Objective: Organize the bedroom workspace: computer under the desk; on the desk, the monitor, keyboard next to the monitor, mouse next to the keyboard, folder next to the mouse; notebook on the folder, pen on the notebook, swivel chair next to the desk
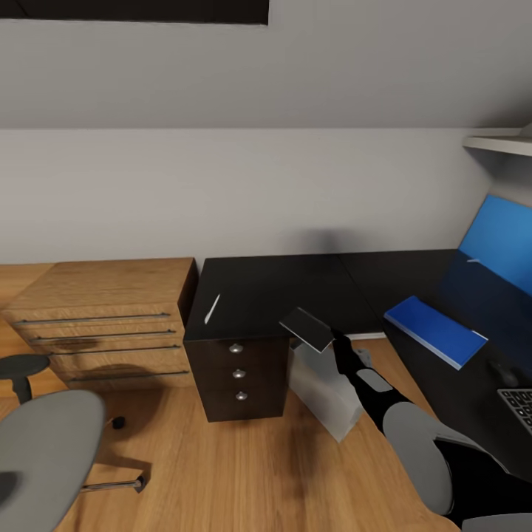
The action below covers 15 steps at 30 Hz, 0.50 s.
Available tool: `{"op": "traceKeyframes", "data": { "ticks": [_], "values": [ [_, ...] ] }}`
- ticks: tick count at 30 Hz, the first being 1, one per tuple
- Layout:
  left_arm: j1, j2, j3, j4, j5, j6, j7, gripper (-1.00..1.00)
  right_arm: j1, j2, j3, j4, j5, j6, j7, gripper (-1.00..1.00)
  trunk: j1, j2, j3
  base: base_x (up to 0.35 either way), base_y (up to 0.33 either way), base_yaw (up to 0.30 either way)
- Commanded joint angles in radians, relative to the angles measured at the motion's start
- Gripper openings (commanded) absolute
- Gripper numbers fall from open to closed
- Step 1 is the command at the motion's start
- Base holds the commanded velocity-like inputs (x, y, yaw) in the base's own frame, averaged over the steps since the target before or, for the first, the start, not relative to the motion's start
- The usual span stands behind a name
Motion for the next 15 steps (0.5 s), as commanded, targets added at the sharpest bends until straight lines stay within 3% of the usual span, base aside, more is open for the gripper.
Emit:
{"op": "traceKeyframes", "data": {
  "ticks": [1, 15],
  "values": [
    [-0.001, 0.001, -0.009, 0.000, 0.006, -0.005, 0.008, 1.00, -0.001, -0.001, -0.007, 0.000, -0.003, 0.008, 0.004, 1.00, 0.004, -0.008, -0.004, 0.000, 0.000, 0.000],
    [-0.001, 0.001, -0.008, 0.000, 0.006, -0.005, 0.008, 1.00, -0.001, -0.007, -0.007, 0.000, 0.000, 0.018, 0.006, 1.00, 0.058, -0.106, -0.048, 0.000, 0.000, 0.000]
  ]
}}
